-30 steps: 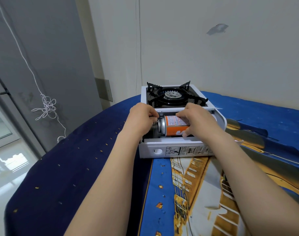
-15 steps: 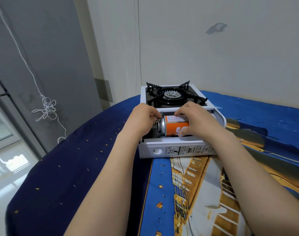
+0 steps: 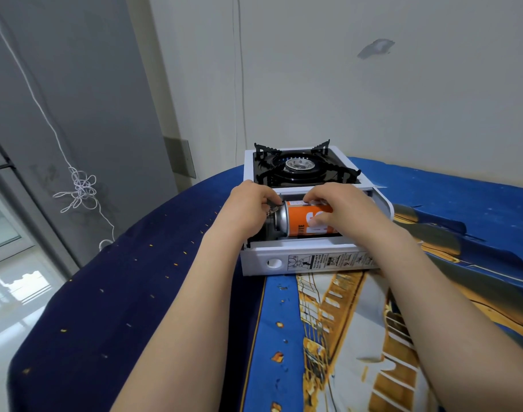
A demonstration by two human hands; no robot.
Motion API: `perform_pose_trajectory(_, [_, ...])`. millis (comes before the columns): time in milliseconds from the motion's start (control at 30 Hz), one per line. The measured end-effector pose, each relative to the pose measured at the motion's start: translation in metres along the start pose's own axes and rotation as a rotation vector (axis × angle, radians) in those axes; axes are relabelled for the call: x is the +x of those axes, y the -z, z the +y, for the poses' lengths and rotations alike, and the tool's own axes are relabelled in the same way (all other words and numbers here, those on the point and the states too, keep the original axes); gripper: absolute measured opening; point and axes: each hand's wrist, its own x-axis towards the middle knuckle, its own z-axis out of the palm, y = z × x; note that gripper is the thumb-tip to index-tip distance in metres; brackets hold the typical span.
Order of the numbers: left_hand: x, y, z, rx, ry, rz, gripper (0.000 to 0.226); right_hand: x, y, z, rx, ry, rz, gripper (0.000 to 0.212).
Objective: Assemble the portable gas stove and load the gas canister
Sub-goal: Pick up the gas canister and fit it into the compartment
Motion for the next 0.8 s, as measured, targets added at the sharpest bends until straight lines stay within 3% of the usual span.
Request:
perform_pose_trajectory(133, [0.0004, 0.0009, 0.0003, 0.004, 0.0, -0.011, 0.036, 0.0002, 0.0005, 0.0023, 0.018, 0.002, 0.0, 0.048])
perform_pose_trajectory(300, [-0.0008, 0.0013, -0.0004, -0.007, -0.002, -0.005, 0.034, 0.0003, 0.0007, -0.0011, -0.134, 0.012, 0.001, 0.075])
perform_pose_trajectory(800, [-0.0023, 0.0085, -0.0052, -0.106, 0.043, -0.011, 0.033, 0.0014, 0.0014, 0.0002, -0.106, 0.05, -0.032, 0.057])
